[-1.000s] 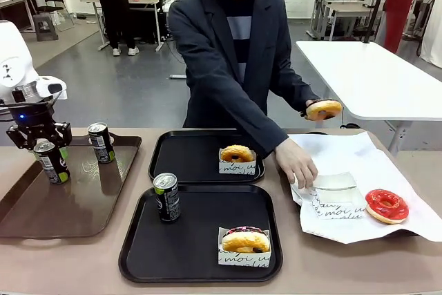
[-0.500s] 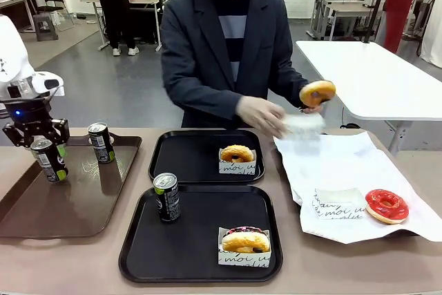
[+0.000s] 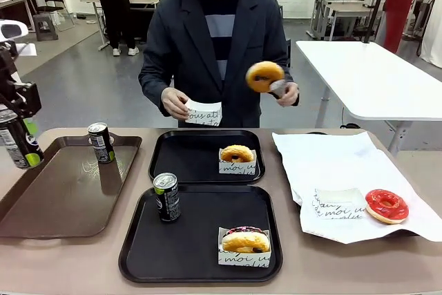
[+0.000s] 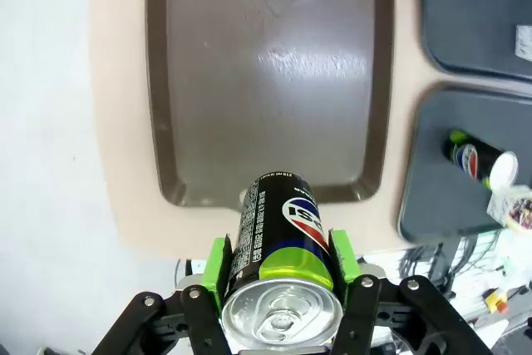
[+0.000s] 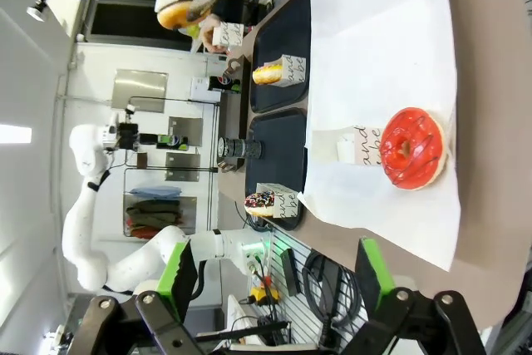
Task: Set up donuts and drinks on trays.
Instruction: Pick up one Pepsi coke from the Handle tray and place it on the Flat Tray without a Pepsi coke.
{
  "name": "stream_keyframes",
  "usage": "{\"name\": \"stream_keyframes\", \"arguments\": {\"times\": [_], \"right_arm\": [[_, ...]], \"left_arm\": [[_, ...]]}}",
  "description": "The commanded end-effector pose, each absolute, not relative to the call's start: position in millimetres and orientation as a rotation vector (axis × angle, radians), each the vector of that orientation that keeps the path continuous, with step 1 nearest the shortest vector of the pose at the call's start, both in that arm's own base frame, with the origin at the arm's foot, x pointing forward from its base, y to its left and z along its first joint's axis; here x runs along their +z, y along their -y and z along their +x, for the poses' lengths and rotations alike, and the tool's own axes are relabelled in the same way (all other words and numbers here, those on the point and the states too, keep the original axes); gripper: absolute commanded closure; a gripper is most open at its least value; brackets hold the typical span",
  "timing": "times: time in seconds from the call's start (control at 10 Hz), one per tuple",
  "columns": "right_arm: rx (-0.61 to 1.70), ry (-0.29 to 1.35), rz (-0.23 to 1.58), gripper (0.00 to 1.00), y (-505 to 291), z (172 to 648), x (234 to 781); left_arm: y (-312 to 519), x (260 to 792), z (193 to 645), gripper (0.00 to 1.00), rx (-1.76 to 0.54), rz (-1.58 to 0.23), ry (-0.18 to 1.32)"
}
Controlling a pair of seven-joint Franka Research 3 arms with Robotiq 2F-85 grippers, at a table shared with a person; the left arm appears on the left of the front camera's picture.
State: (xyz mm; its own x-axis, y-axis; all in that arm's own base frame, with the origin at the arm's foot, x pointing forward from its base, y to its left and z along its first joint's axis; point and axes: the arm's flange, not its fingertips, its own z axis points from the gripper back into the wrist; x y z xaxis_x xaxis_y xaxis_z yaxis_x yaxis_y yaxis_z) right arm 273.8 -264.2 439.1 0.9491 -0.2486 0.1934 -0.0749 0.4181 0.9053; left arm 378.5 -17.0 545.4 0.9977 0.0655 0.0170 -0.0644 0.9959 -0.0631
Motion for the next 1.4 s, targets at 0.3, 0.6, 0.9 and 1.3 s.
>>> {"name": "stream_keyframes", "arguments": {"times": [0.3, 0.6, 0.9, 1.3], "right_arm": [[-0.103, 0.347, 1.162, 0.00, 264.4, 274.9, 439.1], [-0.103, 0.347, 1.162, 0.00, 264.4, 274.9, 439.1], [-0.103, 0.347, 1.162, 0.00, 264.4, 274.9, 439.1], [-0.103, 0.347, 1.162, 0.00, 264.4, 274.9, 439.1]], "left_arm": [[18.7, 549.3, 370.4, 0.93, 0.061, -0.064, 0.014], [64.4, 539.8, 386.0, 0.42, -0.009, -0.048, 0.037], [144.6, 525.6, 416.7, 0.42, -0.099, -0.018, -0.002], [221.5, 493.1, 450.4, 0.42, -0.198, -0.028, -0.049]]}}
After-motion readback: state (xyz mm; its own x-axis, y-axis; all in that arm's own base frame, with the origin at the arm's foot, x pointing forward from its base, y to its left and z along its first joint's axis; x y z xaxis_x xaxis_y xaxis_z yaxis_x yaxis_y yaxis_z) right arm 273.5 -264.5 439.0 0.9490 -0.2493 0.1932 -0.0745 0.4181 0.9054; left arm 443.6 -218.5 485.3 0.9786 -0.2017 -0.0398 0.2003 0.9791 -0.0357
